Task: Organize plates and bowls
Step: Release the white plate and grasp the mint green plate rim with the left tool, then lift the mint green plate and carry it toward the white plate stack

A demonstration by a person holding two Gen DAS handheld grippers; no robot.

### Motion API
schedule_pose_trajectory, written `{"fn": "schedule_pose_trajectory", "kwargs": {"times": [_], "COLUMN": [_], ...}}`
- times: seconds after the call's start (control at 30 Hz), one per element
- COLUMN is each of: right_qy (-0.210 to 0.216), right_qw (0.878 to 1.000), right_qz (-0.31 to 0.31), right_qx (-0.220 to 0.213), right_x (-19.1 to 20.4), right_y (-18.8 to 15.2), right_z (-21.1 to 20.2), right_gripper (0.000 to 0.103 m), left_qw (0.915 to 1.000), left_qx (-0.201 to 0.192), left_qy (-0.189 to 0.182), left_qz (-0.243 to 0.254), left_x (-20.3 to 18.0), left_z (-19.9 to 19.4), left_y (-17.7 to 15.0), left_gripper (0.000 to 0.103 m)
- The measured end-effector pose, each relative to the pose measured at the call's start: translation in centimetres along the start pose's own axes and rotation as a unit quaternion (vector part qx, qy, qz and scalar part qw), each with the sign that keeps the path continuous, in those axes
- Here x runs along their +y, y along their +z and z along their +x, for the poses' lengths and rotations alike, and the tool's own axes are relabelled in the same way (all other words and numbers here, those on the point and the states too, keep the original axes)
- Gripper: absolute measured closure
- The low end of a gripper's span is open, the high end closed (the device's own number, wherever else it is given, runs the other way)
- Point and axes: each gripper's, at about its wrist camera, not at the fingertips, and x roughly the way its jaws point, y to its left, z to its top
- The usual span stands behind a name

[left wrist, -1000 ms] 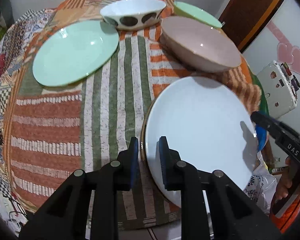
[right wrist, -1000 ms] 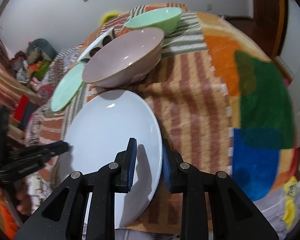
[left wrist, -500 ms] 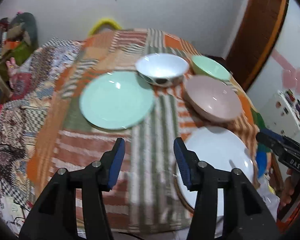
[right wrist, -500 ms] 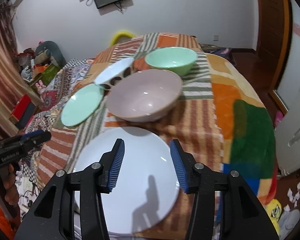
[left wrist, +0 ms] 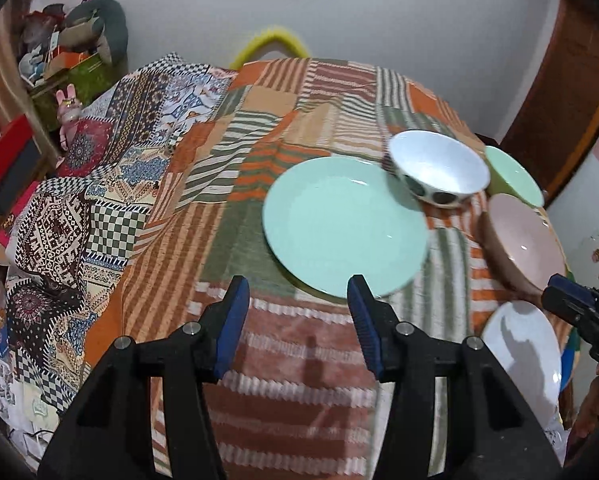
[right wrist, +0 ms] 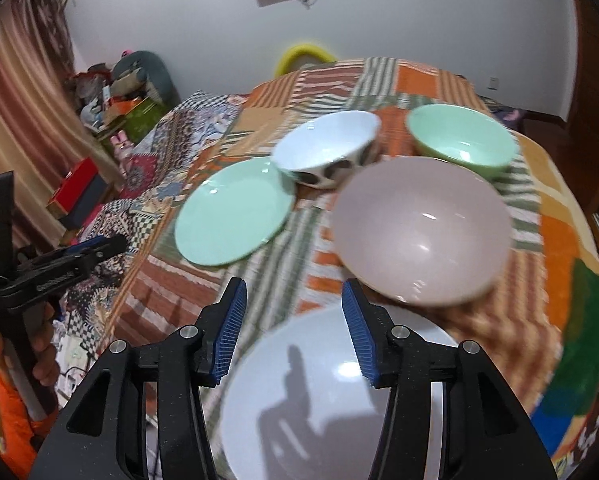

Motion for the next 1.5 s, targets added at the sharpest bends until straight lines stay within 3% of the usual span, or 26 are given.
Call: {"fn": "schedule_pose_trajectory", "kwargs": {"times": [0.57, 0.93, 1.0, 1.07, 1.23, 1.5], "right_qy": [-0.014, -0.05, -0.053, -0.049, -0.026, -0.047], "right_qw": [0.998, 0.995, 0.995, 0.995, 0.995, 0.993], "right_qz": [-0.006, -0.017, -0.019, -0.018, -0.017, -0.019], "right_qx": [0.06, 0.083, 0.083, 0.081, 0.09, 0.105], "right_x": [1.3, 1.2, 1.0, 1.0, 1.3, 1.5], "right_y": [5.3, 6.4, 6.8, 7.1, 6.9, 6.8], "right_z": [9.1, 12.6, 12.8, 12.7, 12.8, 14.4], "right_gripper": [0.057, 0.058, 0.062, 0.072, 0.073, 0.075], "left_qw": [0.998, 0.996, 0.9958, 0.9957, 0.9952, 0.9946], "left_qx": [0.052, 0.069, 0.072, 0.073, 0.074, 0.077], "left_qy": [-0.035, -0.056, -0.057, -0.056, -0.063, -0.07], "left_qz": [-0.009, -0.007, -0.005, -0.004, -0.007, -0.002], "left_x": [3.9, 4.3, 4.1, 3.9, 4.2, 4.2], "left_z": [9.3, 12.8, 13.3, 13.7, 13.9, 13.8], "left_y": [3.3, 4.8, 5.0, 5.1, 5.0, 5.0], "left_gripper": [0.053, 0.084, 0.086, 0.086, 0.086, 0.086]}}
